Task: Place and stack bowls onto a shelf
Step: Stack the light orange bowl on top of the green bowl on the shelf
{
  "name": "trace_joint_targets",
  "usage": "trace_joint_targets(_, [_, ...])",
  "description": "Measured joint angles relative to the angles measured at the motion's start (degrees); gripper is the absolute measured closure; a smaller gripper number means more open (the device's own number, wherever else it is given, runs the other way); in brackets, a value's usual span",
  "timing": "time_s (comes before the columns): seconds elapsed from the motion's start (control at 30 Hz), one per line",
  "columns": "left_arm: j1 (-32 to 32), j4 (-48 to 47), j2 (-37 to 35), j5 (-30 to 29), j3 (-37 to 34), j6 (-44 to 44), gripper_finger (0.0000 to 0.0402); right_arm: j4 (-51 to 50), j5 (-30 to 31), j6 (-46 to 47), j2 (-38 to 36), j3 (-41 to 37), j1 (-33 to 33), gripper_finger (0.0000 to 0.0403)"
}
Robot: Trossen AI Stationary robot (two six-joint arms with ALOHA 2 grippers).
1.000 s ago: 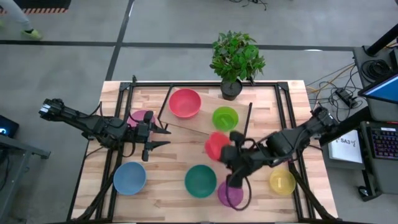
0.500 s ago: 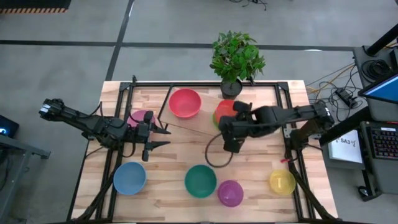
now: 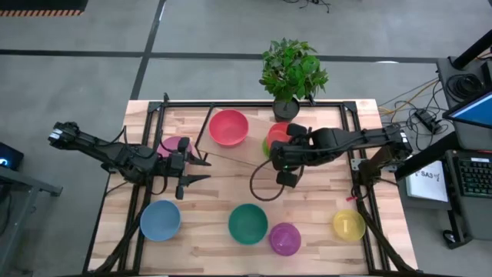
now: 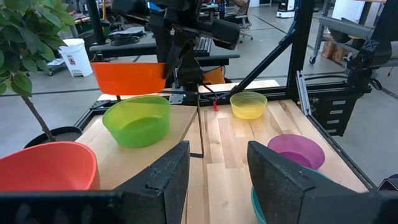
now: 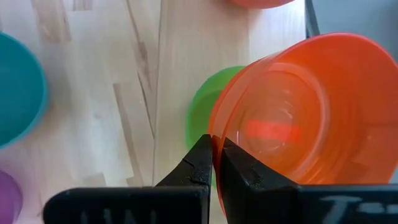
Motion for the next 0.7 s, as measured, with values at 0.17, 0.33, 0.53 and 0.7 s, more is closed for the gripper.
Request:
trace_joint_targets(0.17, [0.01,0.02,0.0,0.0,0.0,0.0,0.0255,0.01,0.89,0.06,0.0,-0.03,-0.09,0.0394])
trace_joint_targets(0.33, [0.0,0.03,0.0,-0.01,0.0,0.0,0.0255,1.42,0.87,0.08,0.0,-1.27,-0.02,0.0394])
trace_joint_targets(0.53, [0.02,0.02,0.0,0.0,0.0,-0.02,0.0255,2.65,0.96,0.08,0.0,-4.1,-0.47,0.0394])
trace_joint_targets(0.7, [0.01,0.04,0.0,0.0,0.0,-0.02,0.0255,2.84,1.71,0.1,0.0,-4.57,-0.59,0.0393])
